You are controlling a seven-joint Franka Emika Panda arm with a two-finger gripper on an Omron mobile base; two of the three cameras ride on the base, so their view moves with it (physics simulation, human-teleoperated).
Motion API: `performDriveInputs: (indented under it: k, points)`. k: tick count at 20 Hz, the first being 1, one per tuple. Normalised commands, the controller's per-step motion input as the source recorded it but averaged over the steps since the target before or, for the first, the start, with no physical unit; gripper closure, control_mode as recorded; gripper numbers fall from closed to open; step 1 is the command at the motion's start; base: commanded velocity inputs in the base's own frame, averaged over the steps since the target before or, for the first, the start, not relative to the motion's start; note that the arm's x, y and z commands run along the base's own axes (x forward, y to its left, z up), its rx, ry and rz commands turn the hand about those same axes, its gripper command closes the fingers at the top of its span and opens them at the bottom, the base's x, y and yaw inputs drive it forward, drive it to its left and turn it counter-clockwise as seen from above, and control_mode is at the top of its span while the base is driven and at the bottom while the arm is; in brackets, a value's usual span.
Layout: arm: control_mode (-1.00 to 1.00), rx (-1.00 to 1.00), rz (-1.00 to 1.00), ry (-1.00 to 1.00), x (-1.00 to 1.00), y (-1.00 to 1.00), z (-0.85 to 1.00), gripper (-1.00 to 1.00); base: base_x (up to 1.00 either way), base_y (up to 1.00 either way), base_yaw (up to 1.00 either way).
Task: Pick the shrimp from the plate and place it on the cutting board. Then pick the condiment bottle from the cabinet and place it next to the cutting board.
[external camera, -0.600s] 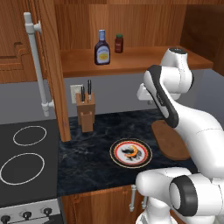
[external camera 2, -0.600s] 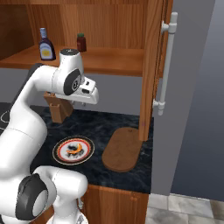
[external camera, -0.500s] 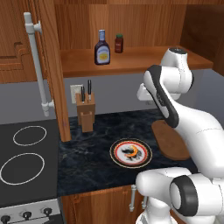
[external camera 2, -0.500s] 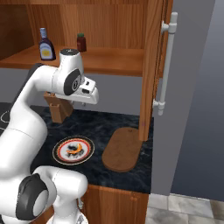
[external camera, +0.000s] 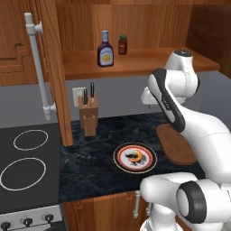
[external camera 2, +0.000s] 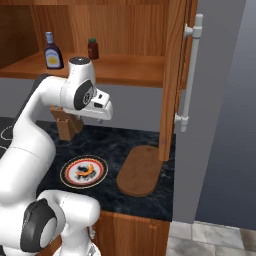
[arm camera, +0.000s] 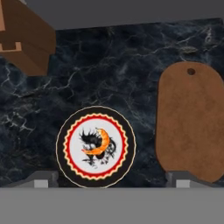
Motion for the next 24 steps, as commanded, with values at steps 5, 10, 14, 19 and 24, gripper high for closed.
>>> performDriveInputs:
  k: [5,10,14,19,24]
  points:
    - [-1.00,0.00,0.00,-0.03,0.00,0.00,-0.15,-1.00,0.00,0.00,0.00]
    - [-1.00,0.00,0.00,-0.05,0.02,0.00,-0.20,-1.00,0.00,0.00,0.00]
    - [-1.00,0.00,0.00,-0.08,0.09,0.07,-0.21,-1.00,0.00,0.00,0.00]
    - [-1.00,0.00,0.00,-0.07,0.14,0.13,-0.28,-1.00,0.00,0.00,0.00]
    - [-1.00,0.00,0.00,-0.05,0.17,0.14,-0.30,-1.00,0.00,0.00,0.00]
